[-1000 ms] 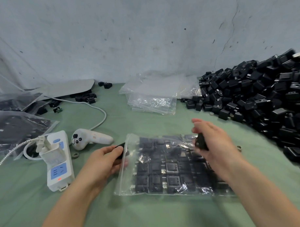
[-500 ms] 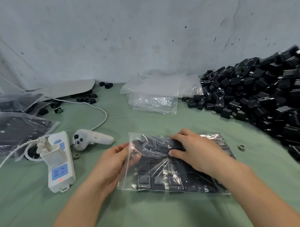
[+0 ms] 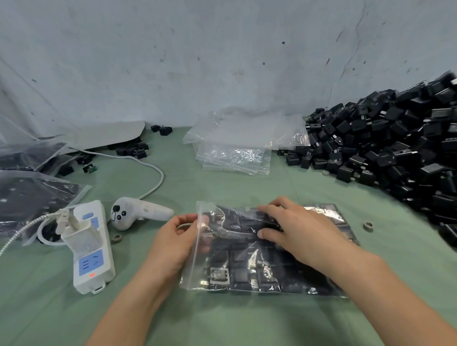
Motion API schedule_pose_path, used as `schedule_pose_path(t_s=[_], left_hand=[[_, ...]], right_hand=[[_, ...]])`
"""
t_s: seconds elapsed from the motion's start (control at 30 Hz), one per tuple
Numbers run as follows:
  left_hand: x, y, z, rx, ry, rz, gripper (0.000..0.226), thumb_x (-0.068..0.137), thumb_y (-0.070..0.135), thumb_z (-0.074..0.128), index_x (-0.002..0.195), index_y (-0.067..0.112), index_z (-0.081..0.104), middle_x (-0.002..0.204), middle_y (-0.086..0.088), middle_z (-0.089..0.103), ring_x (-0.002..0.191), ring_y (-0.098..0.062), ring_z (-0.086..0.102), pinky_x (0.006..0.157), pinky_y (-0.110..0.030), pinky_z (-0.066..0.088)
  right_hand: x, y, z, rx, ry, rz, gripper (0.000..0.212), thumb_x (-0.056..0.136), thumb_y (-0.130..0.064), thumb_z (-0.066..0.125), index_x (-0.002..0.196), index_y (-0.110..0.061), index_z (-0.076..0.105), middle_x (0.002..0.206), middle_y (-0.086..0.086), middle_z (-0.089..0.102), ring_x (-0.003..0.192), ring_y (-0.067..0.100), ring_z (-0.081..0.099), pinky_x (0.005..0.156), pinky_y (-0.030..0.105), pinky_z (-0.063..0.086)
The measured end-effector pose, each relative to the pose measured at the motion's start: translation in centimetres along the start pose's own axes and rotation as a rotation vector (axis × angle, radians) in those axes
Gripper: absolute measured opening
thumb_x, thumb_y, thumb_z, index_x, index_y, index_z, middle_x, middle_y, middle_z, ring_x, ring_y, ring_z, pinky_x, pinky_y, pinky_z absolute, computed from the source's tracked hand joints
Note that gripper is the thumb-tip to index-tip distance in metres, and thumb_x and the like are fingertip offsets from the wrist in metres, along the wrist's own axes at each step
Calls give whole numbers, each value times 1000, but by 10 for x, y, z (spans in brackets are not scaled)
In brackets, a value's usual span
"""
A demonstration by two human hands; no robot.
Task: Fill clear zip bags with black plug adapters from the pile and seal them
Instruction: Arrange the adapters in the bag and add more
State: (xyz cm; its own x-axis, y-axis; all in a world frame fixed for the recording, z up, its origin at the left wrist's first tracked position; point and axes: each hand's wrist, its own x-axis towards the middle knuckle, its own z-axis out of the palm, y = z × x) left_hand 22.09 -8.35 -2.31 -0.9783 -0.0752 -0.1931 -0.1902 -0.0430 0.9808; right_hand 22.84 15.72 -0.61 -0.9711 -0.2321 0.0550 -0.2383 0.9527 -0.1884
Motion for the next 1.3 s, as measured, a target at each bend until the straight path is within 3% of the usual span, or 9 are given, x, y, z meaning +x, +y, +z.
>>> schedule_pose_path(t_s=[0.17, 0.33, 0.43, 0.57, 0.67, 0.83, 1.03, 1.3], left_hand=[[1, -1, -3, -52, -56, -49, 26, 84, 17, 77, 106, 8, 65, 78, -10, 74, 58, -16, 65, 51, -27, 55], [3, -9, 5, 26, 78, 33, 25, 84, 26, 78, 96, 10, 63, 75, -8, 71, 55, -14, 65, 50, -27, 52], [5, -11, 11, 7, 119, 62, 24, 87, 27, 76, 98, 13, 60, 80, -9, 70, 51, -12, 63, 44, -23, 48], [6, -9, 6, 10, 67, 67, 35, 79, 37, 79, 101, 16, 62, 85, -8, 73, 60, -14, 69, 50, -24, 53], [4, -7, 2, 2, 26, 43, 48, 68, 46, 79, 102, 15, 65, 78, -2, 75, 64, -16, 71, 56, -29, 56], [5, -9, 0, -60, 79, 20, 24, 89, 29, 71, 102, 10, 65, 76, -6, 75, 65, -17, 70, 63, -31, 59], [0, -8, 2, 81, 27, 67, 33, 82, 39, 76, 100, 13, 66, 81, -8, 76, 66, -16, 70, 65, -33, 59], [0, -5, 6, 37, -18, 71, 25, 88, 26, 73, 105, 12, 62, 76, -2, 75, 56, -10, 65, 49, -24, 53]], right_hand=[[1, -1, 5, 2, 14, -39, 49, 100, -58, 43, 145, -41, 38, 143, -22, 39, 112, 16, 60, 72, 32, 40], [0, -3, 3, -6, 16, -50, 47, 101, -56, 43, 145, -42, 38, 137, -22, 46, 114, 16, 59, 75, 35, 45], [0, -4, 3, -23, 21, -56, 46, 101, -55, 42, 145, -41, 37, 135, -21, 46, 111, 16, 60, 71, 33, 42], [1, -5, 4, -14, 25, -68, 52, 101, -56, 42, 149, -42, 31, 148, -26, 36, 117, 16, 59, 78, 35, 46], [1, -9, 5, -44, 21, -88, 50, 101, -55, 41, 148, -42, 31, 143, -23, 43, 113, 18, 60, 72, 34, 42], [2, -12, 4, -54, 32, -72, 42, 102, -54, 39, 142, -38, 40, 133, -19, 48, 104, 17, 62, 65, 31, 35], [-1, -13, 1, -34, 38, -69, 41, 103, -54, 38, 140, -36, 41, 130, -17, 48, 101, 18, 64, 67, 33, 40], [-4, -18, 1, -42, 82, -81, 37, 105, -50, 36, 138, -38, 46, 132, -20, 49, 106, 17, 62, 70, 35, 44]])
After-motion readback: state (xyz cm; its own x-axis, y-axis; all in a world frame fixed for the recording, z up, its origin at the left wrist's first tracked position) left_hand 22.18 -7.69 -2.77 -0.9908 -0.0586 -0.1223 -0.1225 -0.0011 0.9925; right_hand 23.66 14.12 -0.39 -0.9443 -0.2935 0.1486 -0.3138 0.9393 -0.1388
